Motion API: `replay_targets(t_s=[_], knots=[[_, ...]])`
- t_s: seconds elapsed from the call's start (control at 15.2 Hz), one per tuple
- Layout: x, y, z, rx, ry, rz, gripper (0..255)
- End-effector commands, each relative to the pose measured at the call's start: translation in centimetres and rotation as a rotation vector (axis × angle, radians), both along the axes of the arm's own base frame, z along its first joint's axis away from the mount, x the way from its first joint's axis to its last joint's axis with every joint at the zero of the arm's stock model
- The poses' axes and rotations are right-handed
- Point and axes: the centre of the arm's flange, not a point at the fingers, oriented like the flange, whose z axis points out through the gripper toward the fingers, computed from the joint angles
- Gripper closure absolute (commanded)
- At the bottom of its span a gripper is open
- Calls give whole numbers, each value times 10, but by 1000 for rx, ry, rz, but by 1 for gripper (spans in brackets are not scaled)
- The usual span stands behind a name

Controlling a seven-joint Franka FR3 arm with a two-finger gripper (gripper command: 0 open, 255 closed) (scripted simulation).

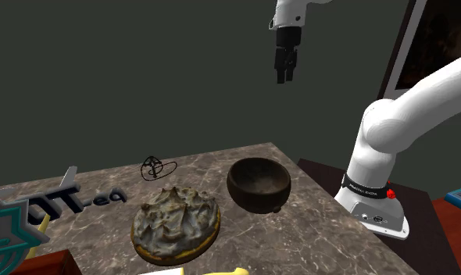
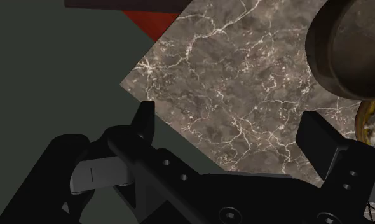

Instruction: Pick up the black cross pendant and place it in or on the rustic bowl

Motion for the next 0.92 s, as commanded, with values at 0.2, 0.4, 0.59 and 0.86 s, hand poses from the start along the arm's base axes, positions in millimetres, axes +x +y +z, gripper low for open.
replay_targets(t_s=[0.2, 0.4, 0.59, 0.86], knots=[[19, 28, -17, 14, 4, -32, 0], [38, 56, -34, 28, 7, -64, 0], [58, 83, -51, 42, 11, -96, 0], [87, 119, -72, 61, 15, -139, 0]])
